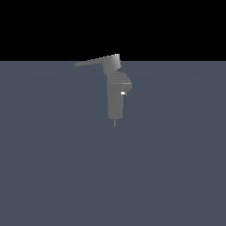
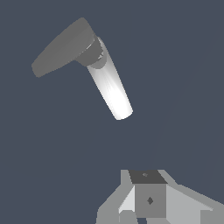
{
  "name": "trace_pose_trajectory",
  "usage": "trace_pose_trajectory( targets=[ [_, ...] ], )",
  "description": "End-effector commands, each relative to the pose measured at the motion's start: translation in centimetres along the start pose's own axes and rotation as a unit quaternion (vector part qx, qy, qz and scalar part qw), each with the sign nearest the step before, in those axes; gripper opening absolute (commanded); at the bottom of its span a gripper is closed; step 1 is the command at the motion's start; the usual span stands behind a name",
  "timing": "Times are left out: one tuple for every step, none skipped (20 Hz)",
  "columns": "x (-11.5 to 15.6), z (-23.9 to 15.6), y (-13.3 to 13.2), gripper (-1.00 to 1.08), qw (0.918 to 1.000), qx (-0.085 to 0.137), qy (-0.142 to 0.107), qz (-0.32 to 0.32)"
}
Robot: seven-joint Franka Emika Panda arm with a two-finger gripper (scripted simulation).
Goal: Turn on the faucet by rotating a designated handle.
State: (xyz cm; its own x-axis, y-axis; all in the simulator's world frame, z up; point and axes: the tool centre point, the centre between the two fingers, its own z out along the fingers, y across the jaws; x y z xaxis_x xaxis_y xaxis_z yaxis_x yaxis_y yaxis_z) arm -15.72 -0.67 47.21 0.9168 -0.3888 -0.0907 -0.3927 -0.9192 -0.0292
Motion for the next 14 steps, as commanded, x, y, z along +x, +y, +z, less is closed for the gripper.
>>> trace_pose_trajectory(
  targets=[
    [1.3, 0.3, -1.0, -1.00, 0.9995, 0.000, -0.004, 0.030],
    [1.9, 0.4, -1.4, -1.00, 0.9991, -0.001, -0.006, 0.042],
    [2.4, 0.6, -1.8, -1.00, 0.9985, -0.001, -0.007, 0.054],
    [2.9, 0.7, -2.2, -1.00, 0.9978, -0.002, -0.008, 0.066],
    [3.4, 0.9, -2.6, -1.00, 0.9969, -0.002, -0.010, 0.078],
    [4.0, 1.1, -3.0, -1.00, 0.9959, -0.003, -0.011, 0.090],
    [4.5, 1.3, -3.4, -1.00, 0.9947, -0.004, -0.013, 0.102],
    [5.0, 1.5, -3.9, -1.00, 0.9934, -0.005, -0.014, 0.113],
    [5.5, 1.8, -4.3, -1.00, 0.9920, -0.006, -0.015, 0.125],
    [6.0, 2.0, -4.7, -1.00, 0.9904, -0.007, -0.016, 0.137],
    [6.5, 2.3, -5.1, -1.00, 0.9887, -0.008, -0.017, 0.149],
    [7.0, 2.5, -5.6, -1.00, 0.9868, -0.009, -0.018, 0.161],
    [7.5, 2.8, -6.0, -1.00, 0.9848, -0.010, -0.019, 0.172],
    [8.0, 3.1, -6.4, -1.00, 0.9826, -0.012, -0.020, 0.184]
  ],
)
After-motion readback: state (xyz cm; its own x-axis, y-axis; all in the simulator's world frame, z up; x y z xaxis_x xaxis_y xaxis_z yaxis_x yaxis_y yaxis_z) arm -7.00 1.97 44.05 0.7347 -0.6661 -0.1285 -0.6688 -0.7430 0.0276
